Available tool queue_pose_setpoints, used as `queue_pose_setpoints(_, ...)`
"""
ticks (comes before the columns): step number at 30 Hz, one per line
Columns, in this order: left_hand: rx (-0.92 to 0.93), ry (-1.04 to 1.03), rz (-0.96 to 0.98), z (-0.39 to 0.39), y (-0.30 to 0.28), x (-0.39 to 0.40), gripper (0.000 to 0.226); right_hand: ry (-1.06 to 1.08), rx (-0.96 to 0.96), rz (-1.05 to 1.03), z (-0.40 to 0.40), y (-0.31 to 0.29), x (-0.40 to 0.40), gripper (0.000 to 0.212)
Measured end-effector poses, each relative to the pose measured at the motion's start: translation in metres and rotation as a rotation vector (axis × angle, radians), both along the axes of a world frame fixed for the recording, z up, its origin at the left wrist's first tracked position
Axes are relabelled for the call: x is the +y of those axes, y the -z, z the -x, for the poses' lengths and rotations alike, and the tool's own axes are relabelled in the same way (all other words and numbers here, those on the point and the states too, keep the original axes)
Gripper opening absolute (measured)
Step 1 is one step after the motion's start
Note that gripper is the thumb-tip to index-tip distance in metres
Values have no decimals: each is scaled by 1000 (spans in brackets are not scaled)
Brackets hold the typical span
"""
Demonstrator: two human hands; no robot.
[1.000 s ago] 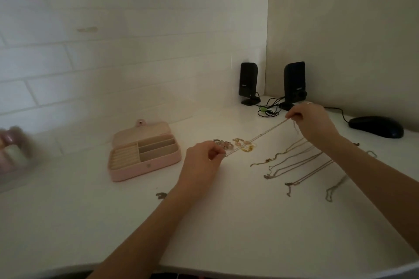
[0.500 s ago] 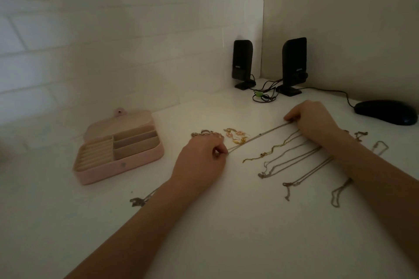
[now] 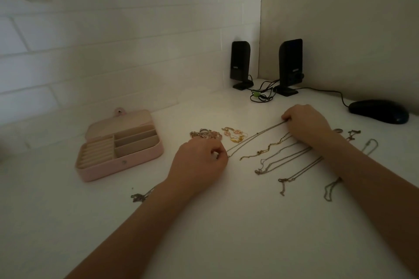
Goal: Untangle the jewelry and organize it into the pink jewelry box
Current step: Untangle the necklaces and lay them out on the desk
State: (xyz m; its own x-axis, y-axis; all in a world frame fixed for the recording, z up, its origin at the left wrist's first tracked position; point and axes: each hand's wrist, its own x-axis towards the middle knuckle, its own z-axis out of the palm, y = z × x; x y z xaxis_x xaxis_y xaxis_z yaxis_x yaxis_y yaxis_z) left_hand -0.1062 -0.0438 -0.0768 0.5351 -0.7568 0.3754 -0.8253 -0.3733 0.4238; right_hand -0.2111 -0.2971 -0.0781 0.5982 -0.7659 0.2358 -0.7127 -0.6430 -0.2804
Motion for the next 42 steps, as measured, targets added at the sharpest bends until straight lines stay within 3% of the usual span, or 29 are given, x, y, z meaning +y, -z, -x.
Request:
queue_pose_setpoints(3, -54, -17, 51, 0, -5, 10, 15, -54, -58, -31, 3, -5, 8, 37)
queue_pose_setpoints(7, -35, -85, 112, -15, -10, 46, 10, -308, -236, -75, -1, -18, 42, 26)
queue_pose_setpoints(13, 9, -197, -81, -29, 2, 111, 22, -583, -389, -115, -20, -30, 118, 19)
queue_pose_setpoints(16, 30, -172, -50, -26, 2, 122, 11, -768, -319, -172, -27, -29, 162, 19)
queue_pose_setpoints(19, -113, -163, -49, -27, 3, 119, 9, -863, -166, -210, -37, -22, 196, 30)
queue_pose_setpoints(22, -101, -150, -22, -31, 8, 118, 9, -861, -59, -255, -51, -16, 216, 36)
queue_pose_setpoints(28, 223, -241, 256, -38, 4, 136, 9, -854, -76, -237, -69, -9, 225, 13)
queue_pose_setpoints(33, 307, -113, 56, -34, -1, 149, 8, -857, -24, -125, -67, 0, 227, 10)
queue_pose_setpoints(42, 224, -11, 39, -38, 4, 147, 10, -769, -524, -785, -63, -10, 225, 14)
